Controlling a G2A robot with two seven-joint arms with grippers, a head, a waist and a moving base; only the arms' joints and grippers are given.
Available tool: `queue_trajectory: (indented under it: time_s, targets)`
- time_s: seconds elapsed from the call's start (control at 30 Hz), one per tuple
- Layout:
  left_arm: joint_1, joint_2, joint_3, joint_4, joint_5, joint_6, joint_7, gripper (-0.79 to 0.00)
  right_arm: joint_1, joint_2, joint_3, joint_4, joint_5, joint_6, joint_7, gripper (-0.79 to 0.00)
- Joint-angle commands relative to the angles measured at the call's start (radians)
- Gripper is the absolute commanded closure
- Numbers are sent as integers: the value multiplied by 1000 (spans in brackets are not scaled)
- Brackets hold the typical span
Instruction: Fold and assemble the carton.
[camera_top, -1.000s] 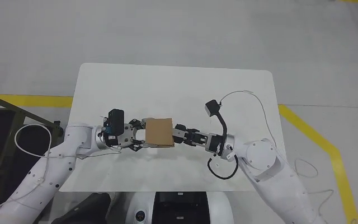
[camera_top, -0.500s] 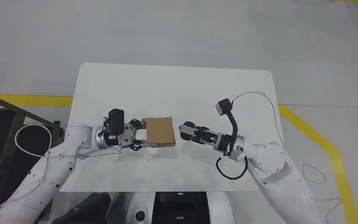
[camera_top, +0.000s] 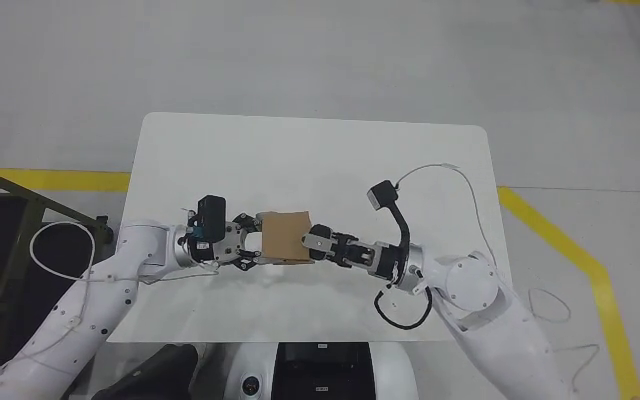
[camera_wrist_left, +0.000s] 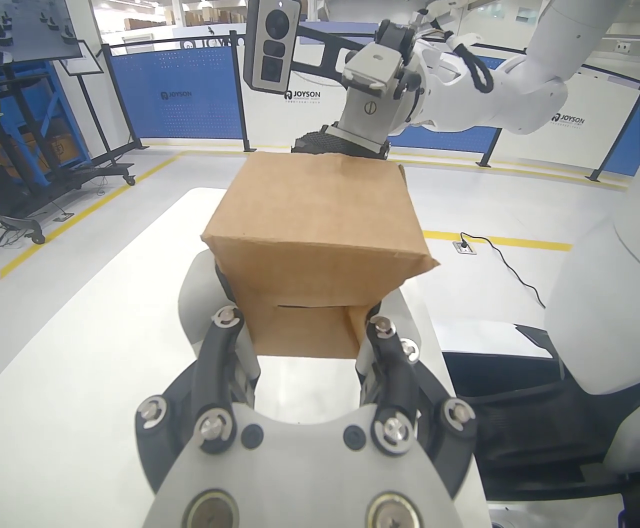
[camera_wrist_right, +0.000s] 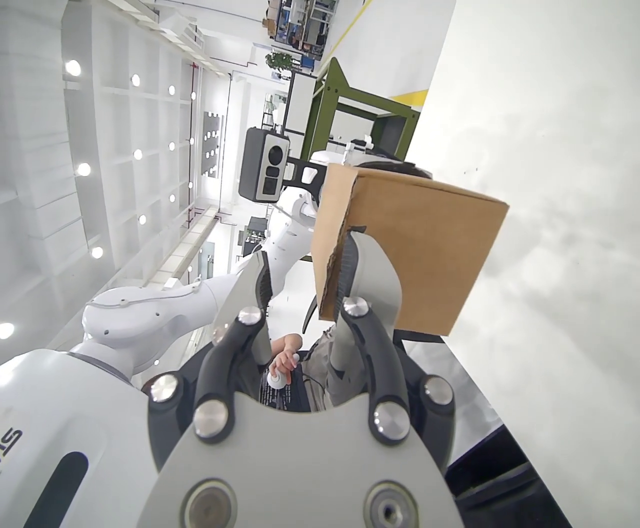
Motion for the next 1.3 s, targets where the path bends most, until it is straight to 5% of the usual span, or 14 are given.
queue_trajectory:
  time_s: [0.0,0.07,0.17,0.77,1.27]
  targets:
    - [-1,0,-1,2,-1,0,-1,-296,-9,2,11,-13,-10,-1,-13,-311]
    - [-2,0,-3,7,-2,0,-1,-299,-29,6,37,-28,-19,-7,-35,-369]
    - [-5,-1,-5,20,-7,0,-9,-299,-74,14,85,-54,-31,-26,-63,-785]
    - [-224,-89,216,181,-47,144,-247,-299,-270,34,195,-80,-252,-373,-233,-785]
    - [-325,-168,384,357,148,254,-120,-339,-397,40,183,-81,-228,-524,-285,-785]
